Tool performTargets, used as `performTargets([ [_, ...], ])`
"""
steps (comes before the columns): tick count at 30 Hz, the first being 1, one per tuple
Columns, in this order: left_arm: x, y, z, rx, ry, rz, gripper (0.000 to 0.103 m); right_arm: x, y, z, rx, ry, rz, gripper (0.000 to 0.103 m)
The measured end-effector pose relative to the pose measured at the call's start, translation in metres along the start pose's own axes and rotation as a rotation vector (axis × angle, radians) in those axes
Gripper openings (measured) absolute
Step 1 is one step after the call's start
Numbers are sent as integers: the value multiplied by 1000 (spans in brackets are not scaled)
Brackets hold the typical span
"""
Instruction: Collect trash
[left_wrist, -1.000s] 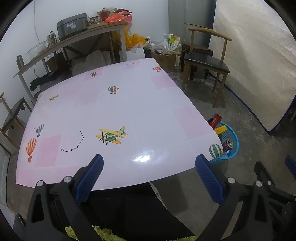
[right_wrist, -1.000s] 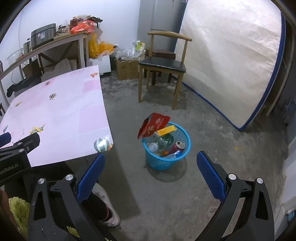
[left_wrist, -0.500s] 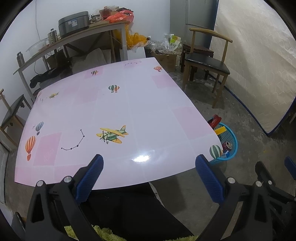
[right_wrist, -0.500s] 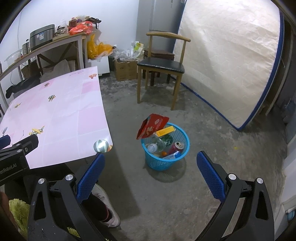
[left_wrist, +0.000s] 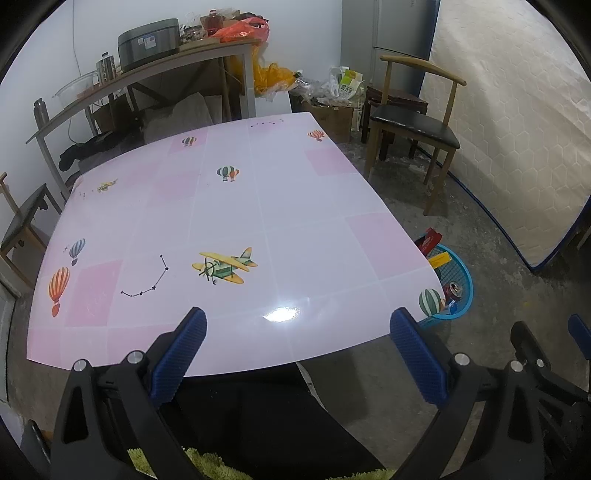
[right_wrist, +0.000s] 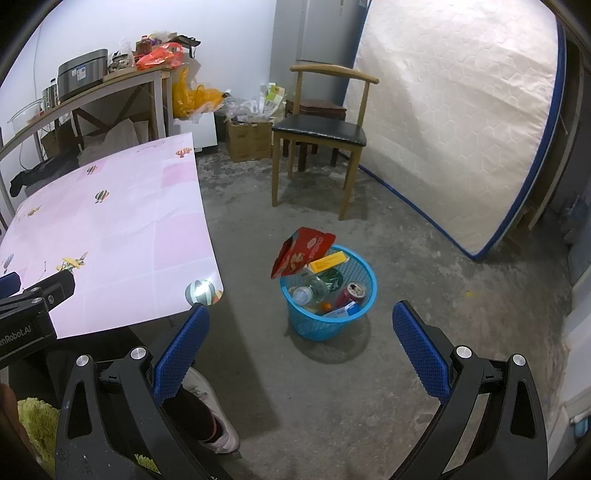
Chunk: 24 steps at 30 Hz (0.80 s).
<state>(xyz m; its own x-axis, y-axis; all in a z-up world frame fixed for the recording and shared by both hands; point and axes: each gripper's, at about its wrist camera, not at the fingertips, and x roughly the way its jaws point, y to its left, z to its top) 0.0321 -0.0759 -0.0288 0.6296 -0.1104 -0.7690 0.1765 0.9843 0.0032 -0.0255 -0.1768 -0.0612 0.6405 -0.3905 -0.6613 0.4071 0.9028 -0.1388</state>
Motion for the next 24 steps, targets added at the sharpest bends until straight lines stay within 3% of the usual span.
performTargets([
  [24, 2, 3, -1, -21, 14, -16, 97, -1, -1, 1, -2, 0, 0, 95],
])
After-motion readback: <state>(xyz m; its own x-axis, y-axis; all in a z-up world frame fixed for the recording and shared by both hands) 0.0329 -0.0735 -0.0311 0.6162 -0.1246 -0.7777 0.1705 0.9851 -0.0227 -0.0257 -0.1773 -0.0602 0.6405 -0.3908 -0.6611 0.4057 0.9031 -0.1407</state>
